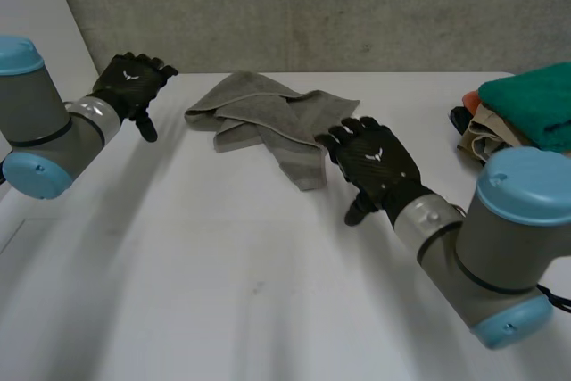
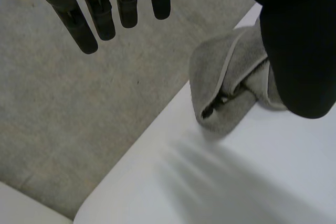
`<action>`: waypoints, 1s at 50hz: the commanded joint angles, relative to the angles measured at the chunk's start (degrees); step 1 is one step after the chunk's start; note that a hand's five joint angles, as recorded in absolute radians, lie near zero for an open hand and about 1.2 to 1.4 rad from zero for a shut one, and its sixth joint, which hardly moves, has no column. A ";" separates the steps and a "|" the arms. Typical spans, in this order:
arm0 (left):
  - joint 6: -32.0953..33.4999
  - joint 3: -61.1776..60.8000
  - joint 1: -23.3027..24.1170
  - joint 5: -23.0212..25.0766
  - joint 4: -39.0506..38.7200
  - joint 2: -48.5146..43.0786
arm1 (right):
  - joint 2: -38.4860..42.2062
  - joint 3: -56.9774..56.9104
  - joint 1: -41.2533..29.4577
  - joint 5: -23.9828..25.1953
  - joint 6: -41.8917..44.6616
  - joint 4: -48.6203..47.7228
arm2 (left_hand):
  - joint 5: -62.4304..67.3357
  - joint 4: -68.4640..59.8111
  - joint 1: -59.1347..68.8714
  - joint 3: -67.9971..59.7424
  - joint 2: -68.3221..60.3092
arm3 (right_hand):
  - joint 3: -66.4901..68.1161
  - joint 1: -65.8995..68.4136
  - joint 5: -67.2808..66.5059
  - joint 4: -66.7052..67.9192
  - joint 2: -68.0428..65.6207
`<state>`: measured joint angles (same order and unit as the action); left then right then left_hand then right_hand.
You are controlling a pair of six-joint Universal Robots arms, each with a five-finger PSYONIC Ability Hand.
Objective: Fold the laundry.
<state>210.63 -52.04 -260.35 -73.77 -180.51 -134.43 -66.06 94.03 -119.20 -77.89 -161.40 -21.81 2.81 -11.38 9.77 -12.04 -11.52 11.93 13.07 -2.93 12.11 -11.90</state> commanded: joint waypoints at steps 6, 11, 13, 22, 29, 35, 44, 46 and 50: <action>-1.97 -3.50 2.38 0.47 0.07 6.89 | 16.39 -22.11 -2.79 -1.64 -10.87 9.75 | -2.81 1.38 0.23 2.04 1.52 | 5.64 4.50 -4.63 5.45 -5.67; -4.08 -5.26 3.88 1.26 -0.11 10.41 | 26.23 -34.24 -3.49 -3.93 -10.34 16.61 | -2.81 1.38 0.23 2.04 1.52 | 8.67 7.52 -7.66 8.48 -8.69; -4.87 -5.87 4.49 1.79 -0.28 11.64 | 30.46 -39.26 -3.76 -5.33 -9.81 18.63 | -2.81 1.38 0.23 2.04 1.52 | 11.19 10.05 -10.18 11.00 -11.22; -5.49 -6.49 6.43 2.14 -0.99 12.79 | 39.52 -51.39 -4.02 -7.54 -8.85 18.64 | -2.81 1.38 0.23 2.04 1.52 | 25.32 24.17 -24.31 25.13 -25.34; -5.23 -6.31 6.69 2.14 -1.95 11.74 | 42.16 -56.41 -4.20 -7.80 -9.02 17.06 | -2.81 1.38 0.23 2.04 1.52 | 28.52 27.37 -27.51 28.33 -28.55; -5.14 -5.96 6.43 2.23 -2.13 11.21 | 44.44 -60.09 -4.29 -7.97 -8.93 16.71 | -2.81 1.38 0.23 2.04 1.52 | 28.69 27.55 -27.68 28.50 -28.72; -5.14 -5.79 5.99 2.31 -2.13 10.86 | 46.20 -63.62 -4.55 -8.24 -8.76 17.06 | -2.81 1.38 0.23 2.04 1.52 | 28.86 27.71 -27.85 28.67 -28.89; -5.14 -5.87 6.08 2.31 -2.13 10.86 | 46.29 -63.70 -4.64 -8.50 -8.58 16.97 | -2.81 1.38 0.23 2.04 1.52 | 28.86 27.71 -27.85 28.67 -28.89; -5.14 -5.79 6.17 2.31 -2.04 10.77 | 46.81 -64.84 -4.72 -9.20 -7.62 17.15 | -2.81 1.38 0.23 2.04 1.52 | 32.71 31.56 -31.70 32.52 -32.73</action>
<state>205.50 -57.83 -254.32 -71.45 -182.59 -123.61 -19.72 30.29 -123.75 -86.37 -170.01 -4.82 2.81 -11.38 9.77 -12.04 -11.52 35.96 35.52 -25.74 35.73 -35.65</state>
